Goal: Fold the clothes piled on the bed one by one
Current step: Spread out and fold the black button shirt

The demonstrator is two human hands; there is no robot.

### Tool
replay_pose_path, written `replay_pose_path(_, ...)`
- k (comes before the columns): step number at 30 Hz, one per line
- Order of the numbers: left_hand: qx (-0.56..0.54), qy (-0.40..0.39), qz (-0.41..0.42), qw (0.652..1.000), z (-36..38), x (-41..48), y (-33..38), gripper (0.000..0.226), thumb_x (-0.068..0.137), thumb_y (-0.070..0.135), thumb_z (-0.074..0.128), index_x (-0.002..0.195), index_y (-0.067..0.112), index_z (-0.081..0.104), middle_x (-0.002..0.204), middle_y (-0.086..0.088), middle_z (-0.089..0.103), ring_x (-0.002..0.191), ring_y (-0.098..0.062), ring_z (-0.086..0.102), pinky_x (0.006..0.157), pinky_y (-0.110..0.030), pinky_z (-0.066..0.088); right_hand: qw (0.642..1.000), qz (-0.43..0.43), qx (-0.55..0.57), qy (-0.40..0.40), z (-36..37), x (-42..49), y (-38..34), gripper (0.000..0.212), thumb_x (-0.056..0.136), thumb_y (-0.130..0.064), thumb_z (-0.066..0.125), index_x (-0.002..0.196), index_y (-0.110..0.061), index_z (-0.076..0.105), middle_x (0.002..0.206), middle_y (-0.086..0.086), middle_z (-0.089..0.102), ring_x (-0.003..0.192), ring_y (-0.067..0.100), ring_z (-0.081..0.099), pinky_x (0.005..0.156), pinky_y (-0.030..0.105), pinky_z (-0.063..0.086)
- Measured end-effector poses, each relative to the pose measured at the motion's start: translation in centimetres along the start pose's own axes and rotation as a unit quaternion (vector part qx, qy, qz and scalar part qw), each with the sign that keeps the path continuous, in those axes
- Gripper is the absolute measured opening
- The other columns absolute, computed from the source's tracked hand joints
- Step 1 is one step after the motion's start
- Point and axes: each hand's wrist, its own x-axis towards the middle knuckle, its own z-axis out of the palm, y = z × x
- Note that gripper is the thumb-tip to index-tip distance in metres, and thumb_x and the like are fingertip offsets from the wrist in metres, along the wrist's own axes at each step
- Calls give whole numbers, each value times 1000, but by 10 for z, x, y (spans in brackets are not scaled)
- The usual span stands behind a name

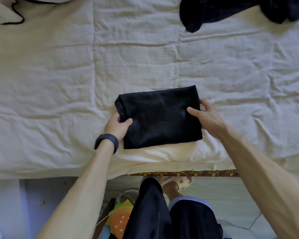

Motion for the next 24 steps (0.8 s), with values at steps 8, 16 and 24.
replay_pose_path(8,-112,-4,-39,993,8,-4,-4,42,91,25,72,129,22,54,106,11,62,98,-12,63,81,-27,52,999,-30,-21,20,3,0,4,35,96,-11,68,108,-43,60,111,-5,73,93,12,75,72,28,59)
replay_pose_path(16,-179,-80,-6,981,8,-6,-4,37,91,17,73,122,25,57,124,2,67,115,-18,65,101,-45,52,999,-26,12,47,-5,-1,14,40,96,-11,68,111,-48,62,111,-10,72,99,13,72,82,35,60)
replay_pose_path(24,65,19,50,996,50,-7,16,38,86,34,73,119,29,57,95,18,63,88,-7,60,72,-19,45,992,-25,-6,126,-55,-20,34,40,96,-14,69,125,-41,62,95,-12,77,87,9,75,61,23,58)
